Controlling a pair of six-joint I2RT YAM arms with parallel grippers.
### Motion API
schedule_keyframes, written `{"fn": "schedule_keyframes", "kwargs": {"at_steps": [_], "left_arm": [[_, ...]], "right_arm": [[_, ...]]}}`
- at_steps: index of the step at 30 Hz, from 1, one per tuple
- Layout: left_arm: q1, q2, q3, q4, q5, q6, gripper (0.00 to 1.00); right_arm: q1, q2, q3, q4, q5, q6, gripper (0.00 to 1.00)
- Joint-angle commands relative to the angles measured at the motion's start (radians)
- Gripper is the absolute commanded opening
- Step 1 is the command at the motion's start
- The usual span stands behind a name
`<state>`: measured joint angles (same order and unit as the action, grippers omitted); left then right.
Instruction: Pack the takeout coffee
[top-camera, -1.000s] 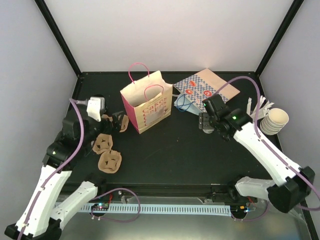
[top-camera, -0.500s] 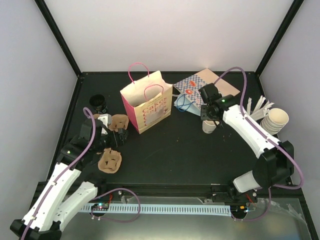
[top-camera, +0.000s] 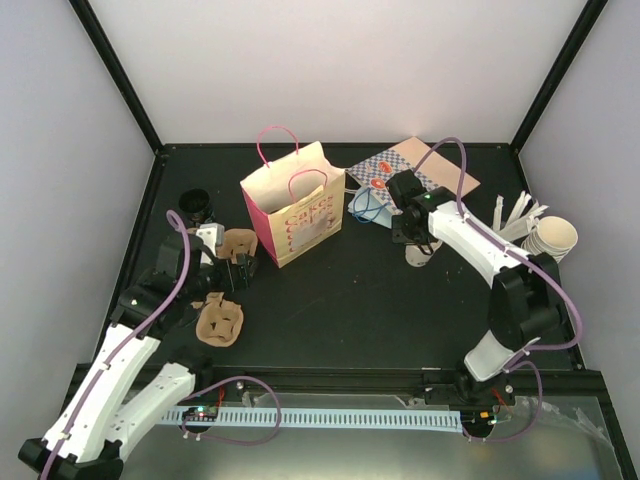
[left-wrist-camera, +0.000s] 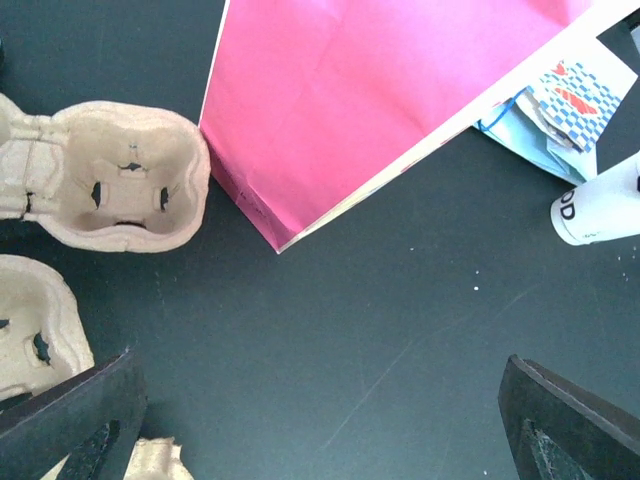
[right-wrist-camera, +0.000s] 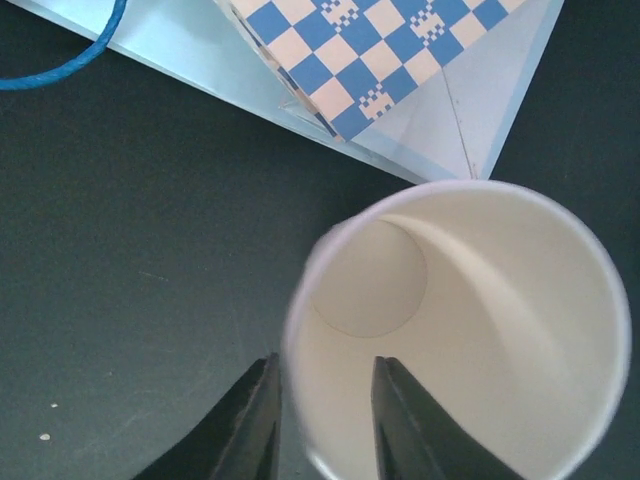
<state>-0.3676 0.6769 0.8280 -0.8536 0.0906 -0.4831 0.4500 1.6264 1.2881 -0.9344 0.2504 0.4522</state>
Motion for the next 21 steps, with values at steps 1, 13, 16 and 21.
{"fn": "schedule_keyframes", "kwargs": {"at_steps": [1,13,16,21], "left_arm": [[0.007,0.019,0.058,-0.014,-0.001,0.038,0.99],[0.007,0.034,0.109,-0.038,-0.010,0.069,0.99],[0.007,0.035,0.120,-0.057,-0.039,0.072,0.99],[0.009,0.051,0.143,-0.083,-0.101,0.075,0.99]], "right_arm": [[0.000,0.019,0.023,0.016,0.018,0.006,0.26],[0.001,-0.018,0.019,-0.017,0.003,-0.018,0.01],[0.021,-0.053,0.013,-0.066,0.003,-0.020,0.01],[0.148,-0.144,-0.002,-0.160,-0.014,0.005,0.01]]}}
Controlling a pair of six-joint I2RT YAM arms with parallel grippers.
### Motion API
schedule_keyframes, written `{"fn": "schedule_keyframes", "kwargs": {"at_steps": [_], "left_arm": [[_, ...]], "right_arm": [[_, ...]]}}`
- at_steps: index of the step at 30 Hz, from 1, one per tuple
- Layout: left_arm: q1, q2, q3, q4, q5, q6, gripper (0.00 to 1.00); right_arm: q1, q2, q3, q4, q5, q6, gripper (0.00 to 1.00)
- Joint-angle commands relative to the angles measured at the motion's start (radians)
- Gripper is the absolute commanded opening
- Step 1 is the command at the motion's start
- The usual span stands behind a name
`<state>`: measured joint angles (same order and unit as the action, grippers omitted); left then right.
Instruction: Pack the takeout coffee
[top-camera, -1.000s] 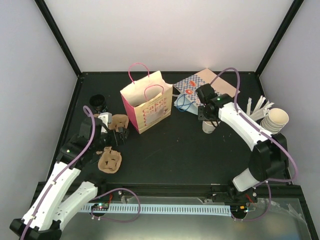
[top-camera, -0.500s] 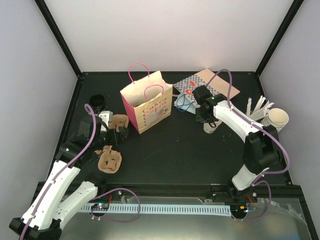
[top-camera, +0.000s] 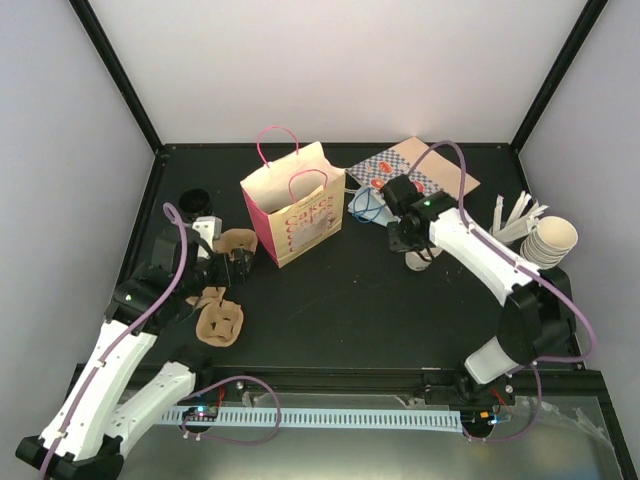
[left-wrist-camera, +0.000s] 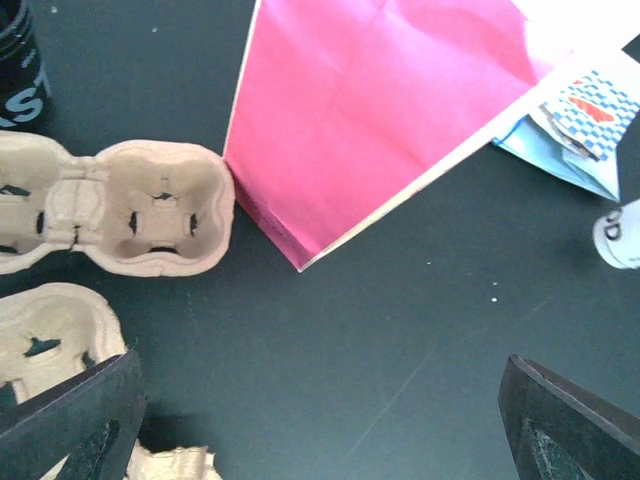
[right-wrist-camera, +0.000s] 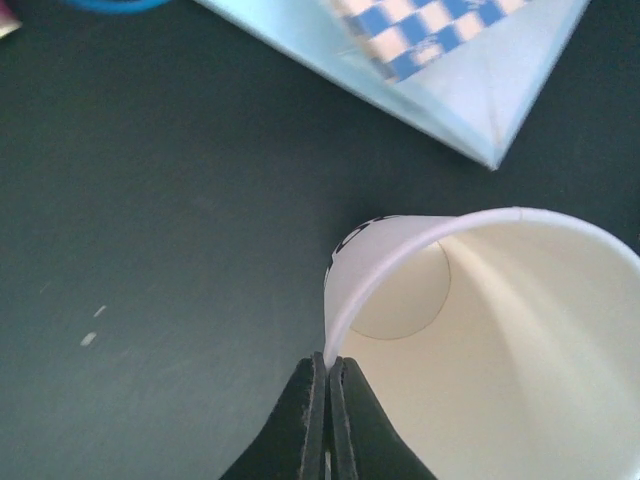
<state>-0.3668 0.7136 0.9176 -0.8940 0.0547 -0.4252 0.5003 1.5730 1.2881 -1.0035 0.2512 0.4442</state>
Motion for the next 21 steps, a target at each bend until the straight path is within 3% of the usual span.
{"fn": "schedule_keyframes", "kwargs": {"at_steps": [1,7,12,21], "left_arm": [[0.008,0.016,0.057,-0.043,-0.077,0.020,0.99],[0.024,0.034,0.067,-0.034,-0.157,0.020,0.99],[0.072,0.056,0.061,-0.048,-0.171,0.023,0.99],[0.135,0.072,0.016,-0.033,-0.168,0.036,0.99]], "right_arm": [[0.129,-0.116,0.001,-0.109,-0.023,0.017,0.01],[0.349,-0.171,0.017,-0.159,-0.076,0.038,0.03],[0.457,-0.131,0.004,-0.129,-0.095,0.067,0.03],[0.518,-0.070,-0.025,-0.063,-0.052,0.075,0.03]]}}
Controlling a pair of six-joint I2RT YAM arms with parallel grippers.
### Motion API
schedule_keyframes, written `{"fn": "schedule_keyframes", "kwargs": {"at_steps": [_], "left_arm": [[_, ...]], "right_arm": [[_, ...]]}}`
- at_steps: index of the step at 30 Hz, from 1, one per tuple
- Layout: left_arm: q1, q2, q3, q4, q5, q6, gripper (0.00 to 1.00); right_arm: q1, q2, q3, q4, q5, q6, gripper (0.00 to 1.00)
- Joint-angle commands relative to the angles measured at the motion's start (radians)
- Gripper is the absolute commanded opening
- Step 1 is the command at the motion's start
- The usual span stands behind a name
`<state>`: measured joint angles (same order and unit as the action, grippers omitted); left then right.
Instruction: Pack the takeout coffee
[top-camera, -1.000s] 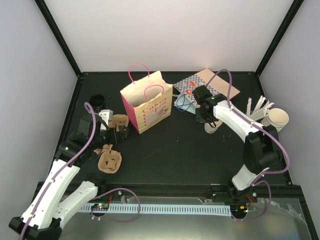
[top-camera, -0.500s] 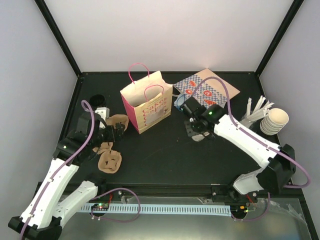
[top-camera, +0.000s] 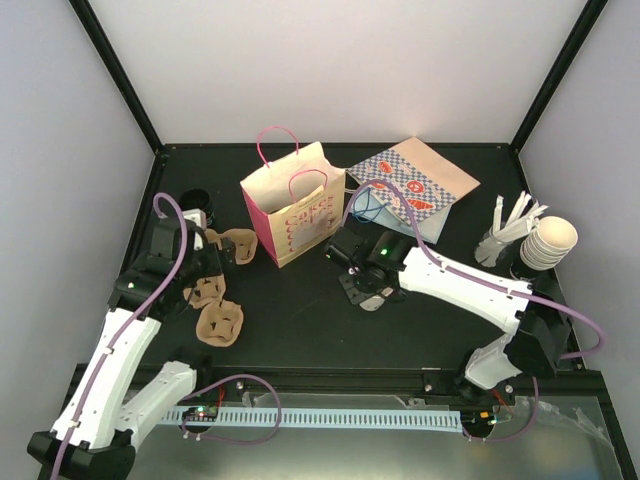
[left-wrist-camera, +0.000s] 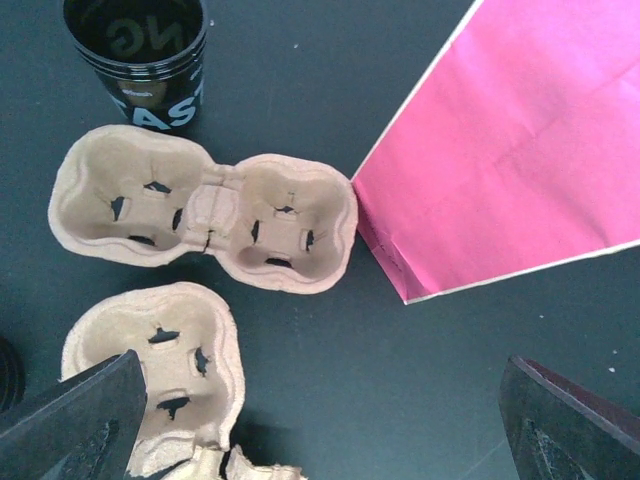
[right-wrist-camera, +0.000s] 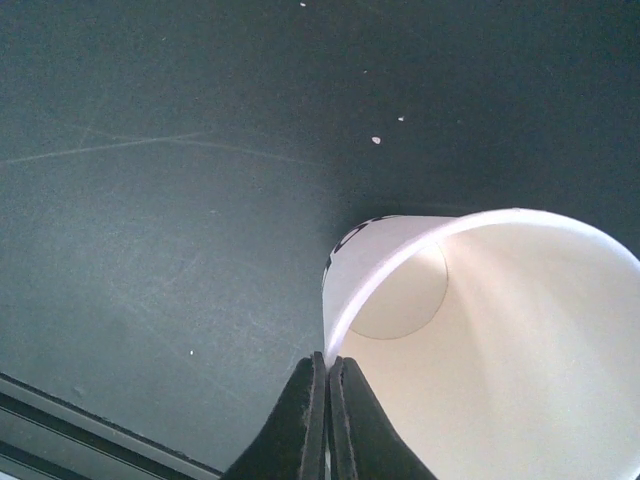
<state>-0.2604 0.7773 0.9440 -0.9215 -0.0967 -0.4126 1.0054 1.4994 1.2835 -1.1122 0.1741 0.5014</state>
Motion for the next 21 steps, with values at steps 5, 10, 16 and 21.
{"fn": "schedule_keyframes", "kwargs": {"at_steps": [5,10,16,21], "left_arm": [[0.083,0.012,-0.029,0.021,0.010,0.039,0.99],[0.167,0.074,-0.002,0.024,0.043,0.078,0.99],[0.242,0.088,0.034,0.014,0.047,0.065,0.99],[0.307,0.140,0.070,-0.013,-0.132,0.071,0.99]], "right_arm": [[0.028,0.010,-0.030,0.061,0.059,0.013,0.17],[0.028,-0.014,-0.059,0.088,0.056,0.000,0.23],[0.028,-0.075,-0.023,0.075,0.063,-0.039,0.24],[0.023,-0.126,0.018,0.050,0.090,-0.074,0.24]]}}
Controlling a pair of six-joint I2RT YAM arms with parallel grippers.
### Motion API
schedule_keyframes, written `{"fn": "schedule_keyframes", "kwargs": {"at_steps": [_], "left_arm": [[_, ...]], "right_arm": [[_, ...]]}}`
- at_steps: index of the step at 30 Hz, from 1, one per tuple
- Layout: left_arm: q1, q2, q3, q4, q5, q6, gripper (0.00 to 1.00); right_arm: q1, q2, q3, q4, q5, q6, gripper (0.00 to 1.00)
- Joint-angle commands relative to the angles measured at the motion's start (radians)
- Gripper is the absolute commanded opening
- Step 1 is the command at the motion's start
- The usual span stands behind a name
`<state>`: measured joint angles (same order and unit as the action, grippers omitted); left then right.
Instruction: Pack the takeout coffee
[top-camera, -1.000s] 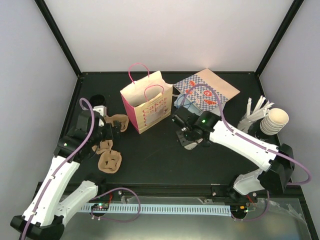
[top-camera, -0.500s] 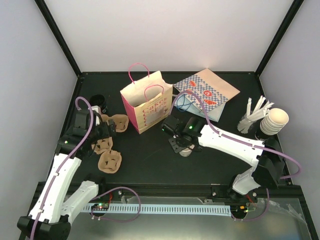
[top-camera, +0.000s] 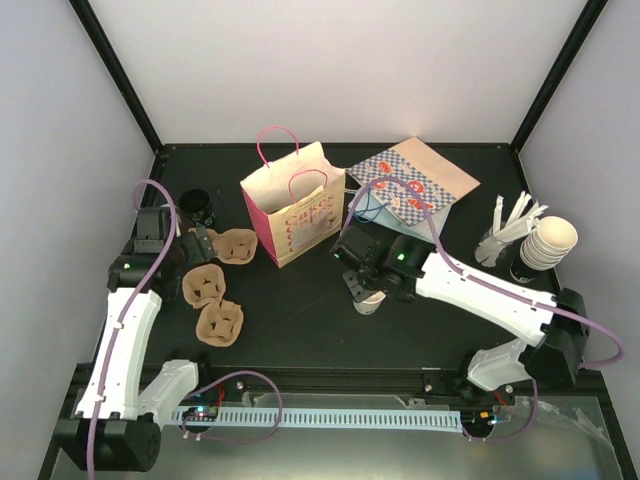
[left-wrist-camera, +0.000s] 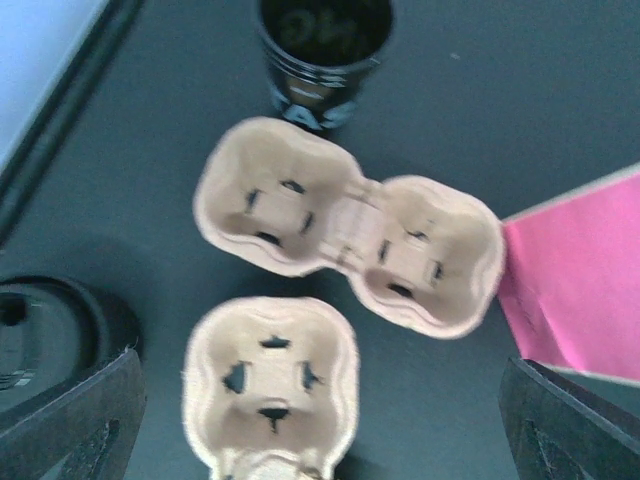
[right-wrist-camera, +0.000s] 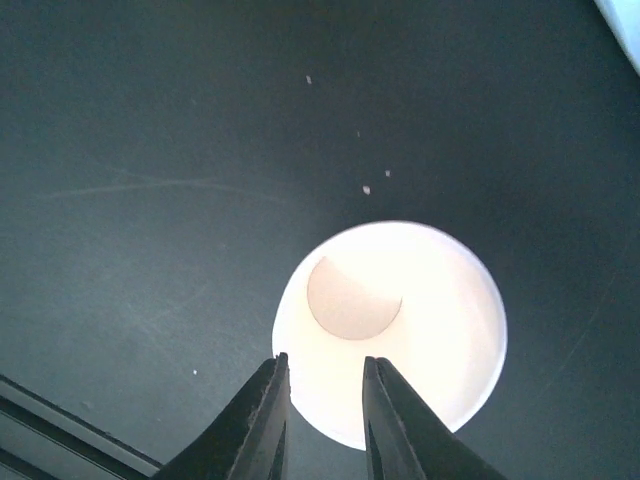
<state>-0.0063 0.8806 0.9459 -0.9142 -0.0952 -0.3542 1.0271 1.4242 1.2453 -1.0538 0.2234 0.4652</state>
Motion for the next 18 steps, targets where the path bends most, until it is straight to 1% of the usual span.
{"fn": "schedule_keyframes", "kwargs": {"at_steps": [1,5,10,11,13,16,18], "left_arm": [[0.086,0.048,0.075,-0.023,-0.139,0.006,0.99],[0.207,0.080,0.043,0.001,-0.103,-0.037,0.99],[0.359,0.157,0.000,0.002,0.037,-0.118,0.99],[0.384,0.170,-0.011,0.004,0.030,-0.147,0.99],[0.417,0.189,-0.018,-0.010,-0.028,-0.207,0.99],[0.452,0.203,-0.014,-0.024,-0.072,-0.243,0.99],[0.467,0.207,-0.036,0.015,-0.083,-0.251,0.99]], "right_arm": [[0.002,-0.060,0.064,-0.013,0.039,-0.044,0.24],[0.000,-0.114,0.069,-0.018,0.023,-0.078,0.24],[-0.014,-0.170,0.050,-0.018,0.020,-0.107,0.25],[-0.019,-0.178,0.048,-0.019,0.020,-0.109,0.25],[-0.019,-0.189,0.045,-0.024,0.021,-0.109,0.25],[-0.019,-0.218,0.031,-0.022,0.014,-0.103,0.25],[-0.021,-0.241,0.016,-0.014,0.005,-0.095,0.25]]}}
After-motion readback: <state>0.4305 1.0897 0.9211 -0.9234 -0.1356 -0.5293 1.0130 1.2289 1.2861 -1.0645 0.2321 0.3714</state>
